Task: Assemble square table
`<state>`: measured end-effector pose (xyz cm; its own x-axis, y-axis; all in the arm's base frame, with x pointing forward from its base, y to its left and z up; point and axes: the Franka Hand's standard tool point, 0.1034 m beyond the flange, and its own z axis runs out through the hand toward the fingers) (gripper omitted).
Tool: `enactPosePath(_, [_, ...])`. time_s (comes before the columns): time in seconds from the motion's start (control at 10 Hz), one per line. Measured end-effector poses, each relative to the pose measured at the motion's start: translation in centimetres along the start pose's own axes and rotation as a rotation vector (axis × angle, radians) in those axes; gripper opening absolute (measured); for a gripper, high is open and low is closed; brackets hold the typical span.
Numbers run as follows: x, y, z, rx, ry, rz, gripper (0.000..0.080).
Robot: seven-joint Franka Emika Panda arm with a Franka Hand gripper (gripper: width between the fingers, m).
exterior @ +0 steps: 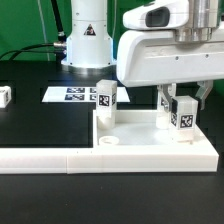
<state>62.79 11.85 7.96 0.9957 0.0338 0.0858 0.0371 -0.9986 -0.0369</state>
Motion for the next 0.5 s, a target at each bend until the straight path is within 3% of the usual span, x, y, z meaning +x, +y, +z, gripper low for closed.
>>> enactPosePath(0.5, [-0.23,0.24,0.07,0.015,0.039,0.537,0.0290])
